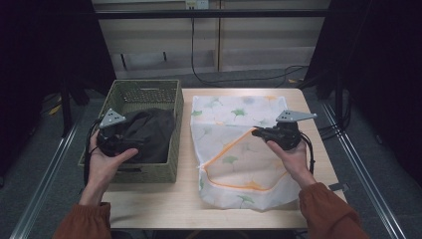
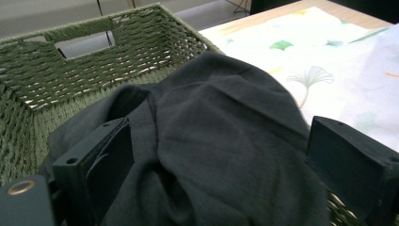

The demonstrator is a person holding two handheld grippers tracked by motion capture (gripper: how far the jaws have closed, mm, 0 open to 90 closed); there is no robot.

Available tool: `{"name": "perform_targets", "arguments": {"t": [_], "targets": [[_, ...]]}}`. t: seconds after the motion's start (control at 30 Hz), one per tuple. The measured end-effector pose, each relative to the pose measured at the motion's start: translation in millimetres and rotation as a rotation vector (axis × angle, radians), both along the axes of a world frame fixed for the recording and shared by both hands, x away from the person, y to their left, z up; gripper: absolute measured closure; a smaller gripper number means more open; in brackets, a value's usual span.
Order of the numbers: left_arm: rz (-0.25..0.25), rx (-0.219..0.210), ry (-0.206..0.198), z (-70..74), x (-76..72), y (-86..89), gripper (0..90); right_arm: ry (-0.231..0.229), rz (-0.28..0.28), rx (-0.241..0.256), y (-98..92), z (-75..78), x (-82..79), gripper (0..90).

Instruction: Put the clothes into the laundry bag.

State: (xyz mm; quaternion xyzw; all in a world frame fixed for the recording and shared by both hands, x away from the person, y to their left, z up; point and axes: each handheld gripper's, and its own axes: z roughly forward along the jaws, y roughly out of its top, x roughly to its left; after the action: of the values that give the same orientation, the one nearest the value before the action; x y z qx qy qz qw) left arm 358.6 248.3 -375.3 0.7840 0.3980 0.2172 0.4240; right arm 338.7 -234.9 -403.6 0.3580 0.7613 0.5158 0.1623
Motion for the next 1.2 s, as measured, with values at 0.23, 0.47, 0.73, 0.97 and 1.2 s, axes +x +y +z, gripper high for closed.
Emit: {"name": "perform_targets", "arguments": {"t": [0.23, 0.47, 0.73, 0.97, 1.2], "targets": [[0.005, 0.061, 0.092, -14.9, 27.1, -1.6, 4.2, 0.010, 0.003, -0.011, 0.3, -2.6, 1.0, 88.8], [-0.027, 0.197, 0.158, -22.4, 42.6, -10.1, 2.5, 0.014, 0.001, -0.016, -0.1, -3.3, 1.6, 88.7], [0.037, 0.230, 0.270, -41.8, 69.0, 3.7, 0.1, 0.019, 0.010, -0.025, 0.8, -5.0, 2.0, 88.7], [0.097, 0.329, 0.262, -49.6, 75.8, -0.1, 0.1, 0.028, 0.011, -0.036, 1.5, -7.6, 2.5, 88.6], [-0.070, 0.250, 0.351, -64.8, 88.1, -1.1, 0.0, 0.033, 0.015, -0.040, 3.0, -8.4, 2.6, 88.6]]}}
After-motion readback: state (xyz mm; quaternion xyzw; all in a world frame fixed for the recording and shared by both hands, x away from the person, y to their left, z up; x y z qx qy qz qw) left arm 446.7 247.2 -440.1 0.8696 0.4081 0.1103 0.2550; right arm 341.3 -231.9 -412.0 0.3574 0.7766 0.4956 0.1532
